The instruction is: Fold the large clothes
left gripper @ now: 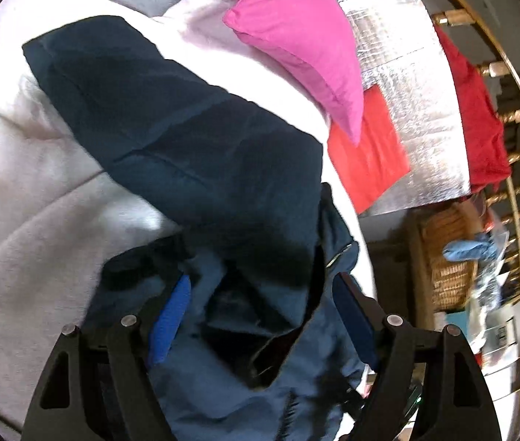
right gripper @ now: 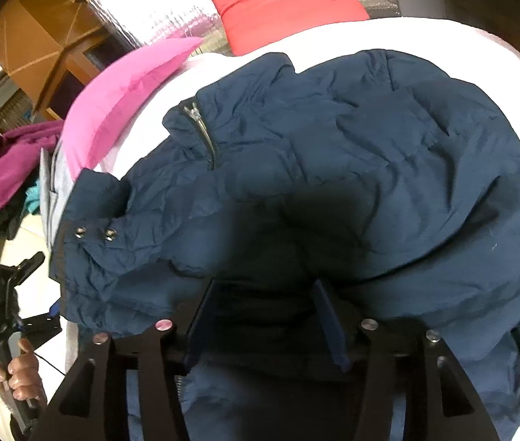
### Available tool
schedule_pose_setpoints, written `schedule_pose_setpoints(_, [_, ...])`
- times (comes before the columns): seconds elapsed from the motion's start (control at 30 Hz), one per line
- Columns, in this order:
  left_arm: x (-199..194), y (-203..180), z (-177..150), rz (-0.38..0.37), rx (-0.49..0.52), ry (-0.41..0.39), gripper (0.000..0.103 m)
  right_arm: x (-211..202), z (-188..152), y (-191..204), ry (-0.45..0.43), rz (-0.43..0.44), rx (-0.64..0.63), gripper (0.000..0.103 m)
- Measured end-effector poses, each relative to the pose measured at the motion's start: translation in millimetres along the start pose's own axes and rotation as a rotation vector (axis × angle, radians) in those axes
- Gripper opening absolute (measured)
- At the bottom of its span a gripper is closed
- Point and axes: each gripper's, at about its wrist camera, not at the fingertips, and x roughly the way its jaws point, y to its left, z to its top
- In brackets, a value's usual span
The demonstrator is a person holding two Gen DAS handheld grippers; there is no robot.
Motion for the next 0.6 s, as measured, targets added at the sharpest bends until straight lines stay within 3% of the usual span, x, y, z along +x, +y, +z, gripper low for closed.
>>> schedule_pose_setpoints(0.17, [2.7,-0.4,8.6,-0.052,-0.046,-0.068,0.080,-15.7,-3.4,7.6,-0.071,0.008,-0.039,0.061])
schedule_pose_setpoints(0.47, [19.0,11.3,25.1,-0.073,-0.114,-0.053,0.077,0.5,0.4,-4.0,-0.035,-0.021,0.008,0.062])
schedule_pose_setpoints(0.6, [24.7,20.8,30.0,-0.065,-0.147,-0.049,0.054,5.2,1.6,-0.2,-0.036,-0.041,-0.008,0.063])
